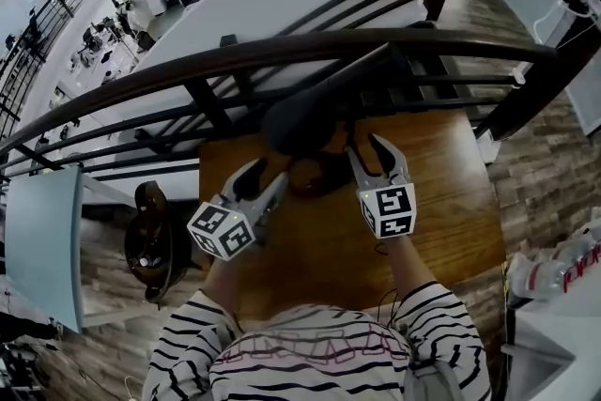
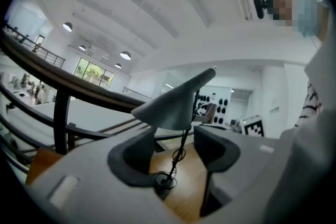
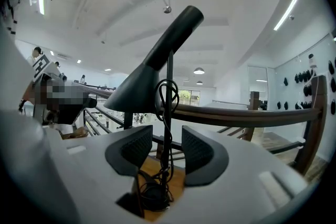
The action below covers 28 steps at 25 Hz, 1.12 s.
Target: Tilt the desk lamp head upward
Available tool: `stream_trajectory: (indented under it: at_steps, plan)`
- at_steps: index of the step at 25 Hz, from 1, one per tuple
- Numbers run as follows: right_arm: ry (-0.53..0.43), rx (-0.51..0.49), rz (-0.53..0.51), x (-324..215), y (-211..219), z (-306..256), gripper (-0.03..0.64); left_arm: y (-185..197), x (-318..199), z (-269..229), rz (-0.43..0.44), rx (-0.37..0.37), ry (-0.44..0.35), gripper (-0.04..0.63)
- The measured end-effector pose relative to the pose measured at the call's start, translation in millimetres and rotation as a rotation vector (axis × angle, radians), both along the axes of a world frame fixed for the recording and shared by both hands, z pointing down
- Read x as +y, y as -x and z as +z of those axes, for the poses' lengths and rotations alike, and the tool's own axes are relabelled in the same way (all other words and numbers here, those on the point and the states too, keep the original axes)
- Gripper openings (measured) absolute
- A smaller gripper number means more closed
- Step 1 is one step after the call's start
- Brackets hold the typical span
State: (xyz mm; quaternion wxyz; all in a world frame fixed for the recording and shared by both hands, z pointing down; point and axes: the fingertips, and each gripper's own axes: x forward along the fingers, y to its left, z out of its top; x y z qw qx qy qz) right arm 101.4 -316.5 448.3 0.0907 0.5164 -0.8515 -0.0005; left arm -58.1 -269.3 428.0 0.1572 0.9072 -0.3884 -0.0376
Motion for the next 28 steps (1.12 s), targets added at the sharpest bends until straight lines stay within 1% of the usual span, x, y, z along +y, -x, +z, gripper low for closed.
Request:
stream_trajectory:
  at_steps: [5,8,11,16,17,23,26,28]
  plan:
    - [0.017,0.042,-0.011,-19.4,6.6,18.9,0.138,-8.8,-8.0,5.8,0.016,0.084,0.052,0.247]
    - [0.034,0.052,-0.006,-31.2,5.6,32.1,0.119,-15.0,-15.4,11.9,0.017,0.108,0.082,0.254]
    - [0.038,0.040,-0.007,-38.9,5.0,35.9,0.099,-17.8,-21.2,12.0,0.012,0.121,0.093,0.256]
    - [0.039,0.036,-0.022,-45.3,10.1,41.4,0.079,-20.0,-27.4,6.4,0.017,0.137,0.082,0.256]
    - [0.038,0.035,-0.027,-46.1,11.7,41.7,0.067,-19.7,-28.3,5.9,0.017,0.149,0.085,0.256]
    - [0.046,-0.011,-0.048,-46.6,12.0,42.8,0.063,-21.6,-33.5,4.0,0.028,0.211,0.113,0.256]
    - [0.045,-0.009,-0.046,-47.9,13.7,42.9,0.061,-20.2,-36.8,2.5,0.031,0.252,0.131,0.254]
    - [0.043,-0.007,-0.044,-48.9,14.4,42.7,0.061,-18.9,-39.6,1.5,0.033,0.280,0.145,0.236]
